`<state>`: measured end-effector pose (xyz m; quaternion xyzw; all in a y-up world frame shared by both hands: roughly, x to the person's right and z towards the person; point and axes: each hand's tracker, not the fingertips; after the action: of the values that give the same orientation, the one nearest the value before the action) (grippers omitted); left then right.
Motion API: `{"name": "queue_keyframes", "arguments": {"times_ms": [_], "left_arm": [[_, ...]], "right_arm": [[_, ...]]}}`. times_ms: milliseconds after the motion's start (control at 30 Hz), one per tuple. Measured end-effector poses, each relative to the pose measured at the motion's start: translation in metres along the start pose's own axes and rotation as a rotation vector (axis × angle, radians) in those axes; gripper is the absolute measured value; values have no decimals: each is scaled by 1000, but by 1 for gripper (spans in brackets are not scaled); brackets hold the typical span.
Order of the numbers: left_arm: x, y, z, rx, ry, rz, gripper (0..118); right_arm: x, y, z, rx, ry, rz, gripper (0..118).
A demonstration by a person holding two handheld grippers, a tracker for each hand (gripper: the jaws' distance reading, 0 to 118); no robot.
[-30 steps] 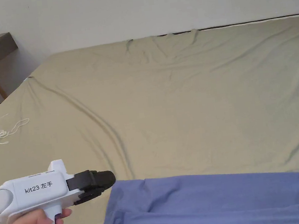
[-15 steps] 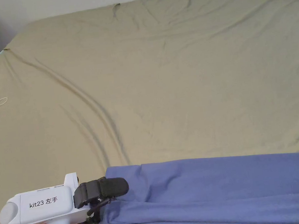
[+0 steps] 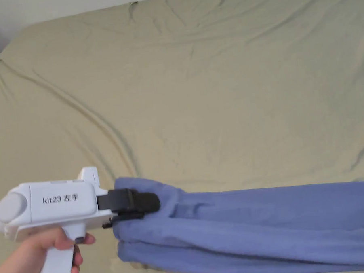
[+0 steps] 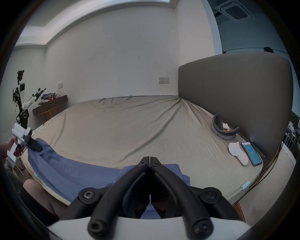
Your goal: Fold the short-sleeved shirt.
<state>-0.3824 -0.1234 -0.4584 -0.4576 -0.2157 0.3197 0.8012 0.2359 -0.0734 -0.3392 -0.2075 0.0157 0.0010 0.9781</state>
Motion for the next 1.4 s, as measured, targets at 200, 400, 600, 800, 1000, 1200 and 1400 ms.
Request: {"name": "queue_keyframes", "arguments": {"times_ms": [200, 400, 600, 800, 1000, 1200, 1400], "left_arm": [[26, 24, 52, 32, 115, -45, 5], [-13, 36, 91, -8, 440, 16, 5], [23, 27, 55, -116, 633, -80, 5], [107, 16, -25, -245, 558, -231, 5], [145, -9, -111, -342, 559, -378, 5], [146, -23, -166, -408, 483, -310, 80], [194, -27, -130, -246, 196, -269, 78]], "right_arm": [[-9, 8, -2, 25, 46, 14, 0], [-15, 13, -5, 42, 111, 39, 0], [-21, 14, -5, 39, 168, 55, 0], [-26, 9, -8, -17, 191, 63, 0], [-16, 14, -2, -1, 184, 57, 0], [-1, 11, -2, 11, 151, 58, 0], [2, 8, -8, -12, 152, 48, 0]]}}
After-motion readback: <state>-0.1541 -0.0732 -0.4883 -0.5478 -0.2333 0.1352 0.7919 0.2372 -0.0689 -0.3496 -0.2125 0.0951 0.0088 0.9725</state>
